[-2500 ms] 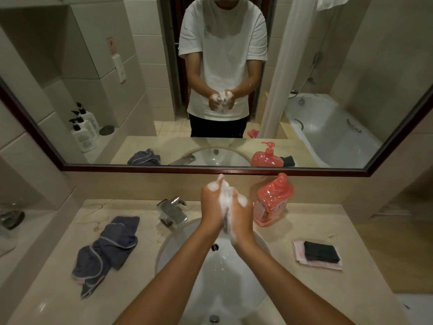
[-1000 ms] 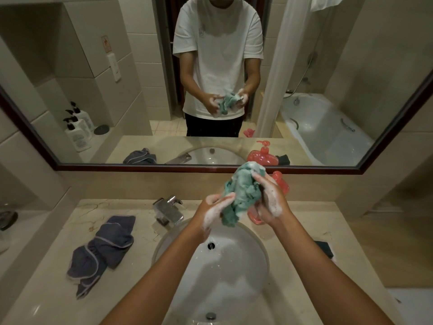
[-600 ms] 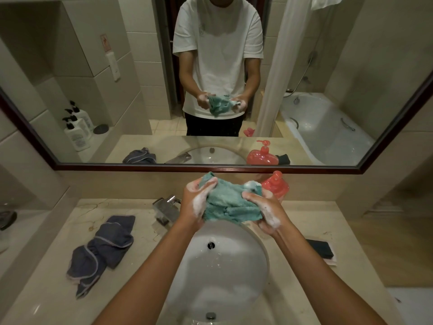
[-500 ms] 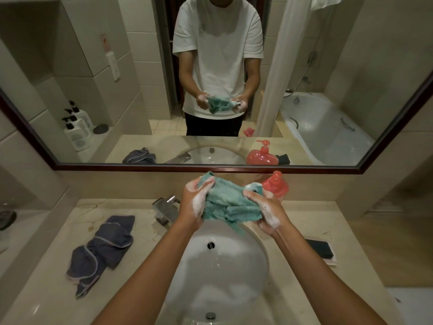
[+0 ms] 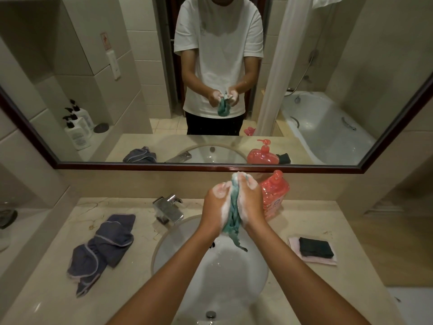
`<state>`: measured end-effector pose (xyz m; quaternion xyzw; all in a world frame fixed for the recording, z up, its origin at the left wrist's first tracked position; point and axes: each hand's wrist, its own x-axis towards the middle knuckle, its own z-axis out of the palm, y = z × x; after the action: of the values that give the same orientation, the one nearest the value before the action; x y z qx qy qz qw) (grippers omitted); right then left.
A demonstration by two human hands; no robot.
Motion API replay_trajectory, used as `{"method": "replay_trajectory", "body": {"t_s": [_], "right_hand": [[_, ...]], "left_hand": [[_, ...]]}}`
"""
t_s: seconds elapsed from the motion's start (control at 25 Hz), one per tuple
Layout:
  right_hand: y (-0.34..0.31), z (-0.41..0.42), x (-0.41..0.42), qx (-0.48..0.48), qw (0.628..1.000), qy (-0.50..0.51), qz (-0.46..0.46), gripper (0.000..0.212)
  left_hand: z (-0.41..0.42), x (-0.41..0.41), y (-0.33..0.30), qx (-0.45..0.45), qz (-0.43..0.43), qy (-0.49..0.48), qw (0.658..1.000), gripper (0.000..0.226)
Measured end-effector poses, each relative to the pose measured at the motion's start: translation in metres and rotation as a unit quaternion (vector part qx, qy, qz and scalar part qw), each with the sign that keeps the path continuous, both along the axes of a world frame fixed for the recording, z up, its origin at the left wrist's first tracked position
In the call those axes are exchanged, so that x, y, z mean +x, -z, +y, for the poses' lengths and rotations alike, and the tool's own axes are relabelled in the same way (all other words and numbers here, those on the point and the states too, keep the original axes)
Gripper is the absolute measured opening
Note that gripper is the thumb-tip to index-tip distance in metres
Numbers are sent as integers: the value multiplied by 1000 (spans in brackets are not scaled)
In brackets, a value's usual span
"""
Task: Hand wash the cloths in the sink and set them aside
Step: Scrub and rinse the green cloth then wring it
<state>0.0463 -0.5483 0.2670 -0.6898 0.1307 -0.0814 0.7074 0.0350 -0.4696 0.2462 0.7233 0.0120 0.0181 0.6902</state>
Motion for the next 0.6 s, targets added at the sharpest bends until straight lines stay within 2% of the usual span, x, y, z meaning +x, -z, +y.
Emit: {"method": "replay_trajectory", "body": {"t_s": [0.08,0.24,0.4,0.6], "right_hand": [[2,0,0,0,1000,-3,19,28],[13,16,-25,0,999,-40,2,36],[-5,7,-5,59,998,19,-12,38],[1,20,-26,30,999,-26,-26,33]], "left_hand": [[0,-2,-3,-3,0,-13,1000,31],[7,3,-9,12,-6,-63,998,45],[-10,-11,-19,26,-24,-57,998,46],[0,-2,-27,3,2,-93,996,47]]}}
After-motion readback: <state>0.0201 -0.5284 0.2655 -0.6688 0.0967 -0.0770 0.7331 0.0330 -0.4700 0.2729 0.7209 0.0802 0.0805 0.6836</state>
